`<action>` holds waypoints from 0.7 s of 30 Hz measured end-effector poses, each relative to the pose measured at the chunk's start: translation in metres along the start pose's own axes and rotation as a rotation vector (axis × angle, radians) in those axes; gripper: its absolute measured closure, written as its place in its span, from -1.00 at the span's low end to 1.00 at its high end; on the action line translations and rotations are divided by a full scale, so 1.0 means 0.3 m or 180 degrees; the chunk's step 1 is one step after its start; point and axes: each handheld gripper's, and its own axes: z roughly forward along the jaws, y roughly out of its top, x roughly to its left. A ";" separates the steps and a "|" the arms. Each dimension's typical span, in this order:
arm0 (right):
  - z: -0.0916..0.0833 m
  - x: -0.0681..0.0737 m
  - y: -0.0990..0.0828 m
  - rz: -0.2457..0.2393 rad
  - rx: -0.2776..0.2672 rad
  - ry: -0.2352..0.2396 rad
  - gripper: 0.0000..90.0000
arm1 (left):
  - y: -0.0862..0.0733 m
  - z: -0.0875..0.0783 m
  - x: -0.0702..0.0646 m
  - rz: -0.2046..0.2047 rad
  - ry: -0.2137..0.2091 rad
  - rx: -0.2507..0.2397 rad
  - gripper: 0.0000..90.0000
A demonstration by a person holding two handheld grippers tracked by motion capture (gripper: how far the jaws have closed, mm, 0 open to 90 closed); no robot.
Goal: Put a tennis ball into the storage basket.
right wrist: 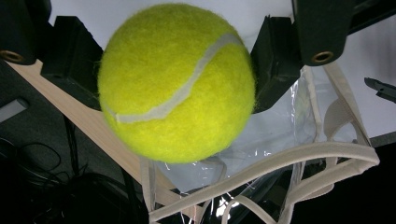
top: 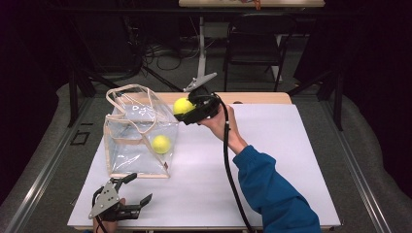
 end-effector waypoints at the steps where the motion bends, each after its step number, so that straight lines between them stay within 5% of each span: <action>1: 0.000 0.000 0.002 -0.0001 -0.0005 0.0000 -0.41 | 0.000 0.000 0.000 -0.0002 0.0003 -0.0002 -0.65; 21: 0.008 0.010 0.077 -0.0084 -0.0044 -0.0006 -0.41 | 0.000 -0.001 0.000 -0.0012 0.0000 -0.0003 -0.65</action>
